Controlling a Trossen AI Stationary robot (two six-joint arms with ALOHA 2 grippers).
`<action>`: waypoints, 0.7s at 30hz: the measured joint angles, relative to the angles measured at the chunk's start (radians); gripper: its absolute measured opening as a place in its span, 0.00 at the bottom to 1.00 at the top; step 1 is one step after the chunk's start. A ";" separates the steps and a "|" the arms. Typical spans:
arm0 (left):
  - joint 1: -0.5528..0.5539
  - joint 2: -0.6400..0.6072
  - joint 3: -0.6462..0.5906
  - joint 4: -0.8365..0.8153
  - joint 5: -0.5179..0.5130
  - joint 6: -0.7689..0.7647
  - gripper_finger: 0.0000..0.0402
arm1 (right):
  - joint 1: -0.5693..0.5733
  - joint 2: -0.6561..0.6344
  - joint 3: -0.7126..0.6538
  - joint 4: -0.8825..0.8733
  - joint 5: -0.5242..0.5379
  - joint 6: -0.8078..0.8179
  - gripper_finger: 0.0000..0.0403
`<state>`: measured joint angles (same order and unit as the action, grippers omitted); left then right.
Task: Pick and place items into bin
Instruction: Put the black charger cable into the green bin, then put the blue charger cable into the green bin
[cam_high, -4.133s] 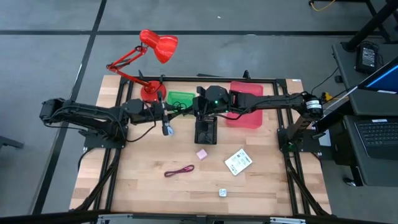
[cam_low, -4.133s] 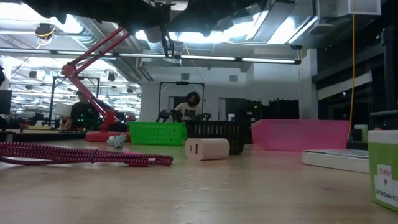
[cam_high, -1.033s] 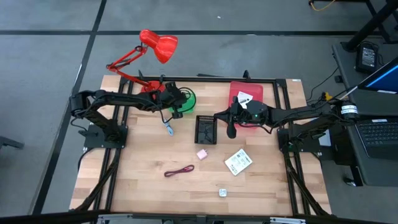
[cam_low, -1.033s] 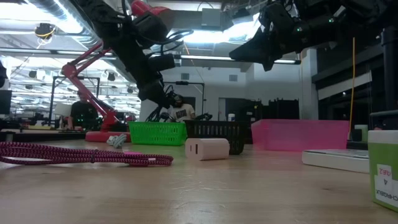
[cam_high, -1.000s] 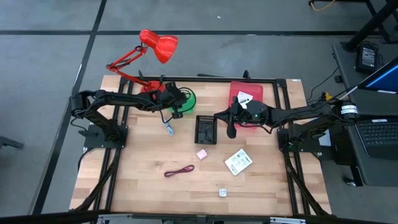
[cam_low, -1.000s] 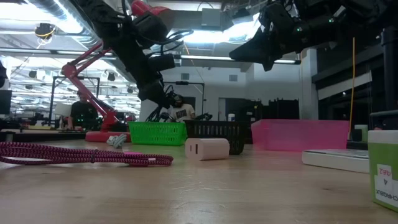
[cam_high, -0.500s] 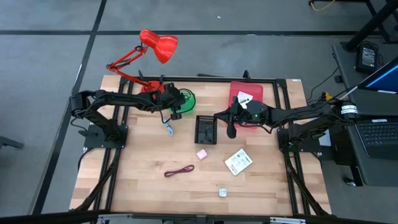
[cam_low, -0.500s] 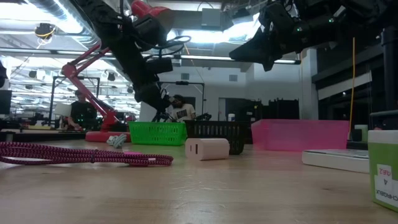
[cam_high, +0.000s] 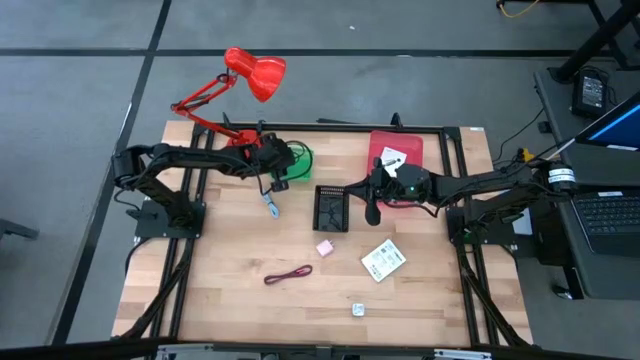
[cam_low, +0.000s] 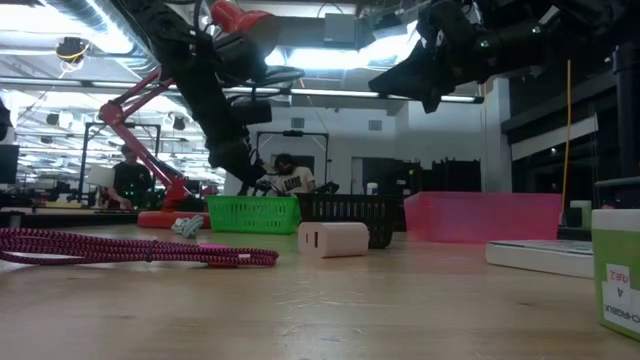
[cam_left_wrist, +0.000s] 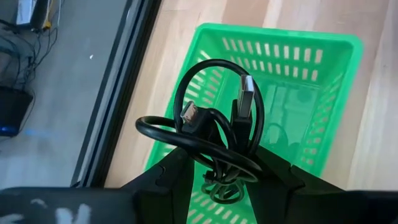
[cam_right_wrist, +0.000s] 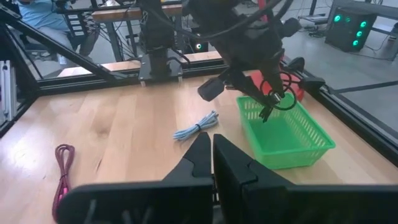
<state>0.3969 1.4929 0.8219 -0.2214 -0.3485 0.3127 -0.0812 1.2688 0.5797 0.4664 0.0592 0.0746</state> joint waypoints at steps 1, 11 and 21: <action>0.000 0.000 0.000 0.001 0.000 0.006 0.31 | 0.000 0.000 0.000 0.000 0.000 0.000 0.00; 0.000 0.000 0.000 0.021 0.055 0.022 0.36 | 0.000 0.000 0.000 0.001 0.000 -0.002 0.00; 0.034 0.000 0.000 0.000 0.078 0.086 0.41 | 0.000 0.000 0.000 0.001 0.000 -0.003 0.00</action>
<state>0.4313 1.4929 0.8219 -0.2211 -0.2703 0.3992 -0.0811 1.2690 0.5797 0.4671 0.0593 0.0711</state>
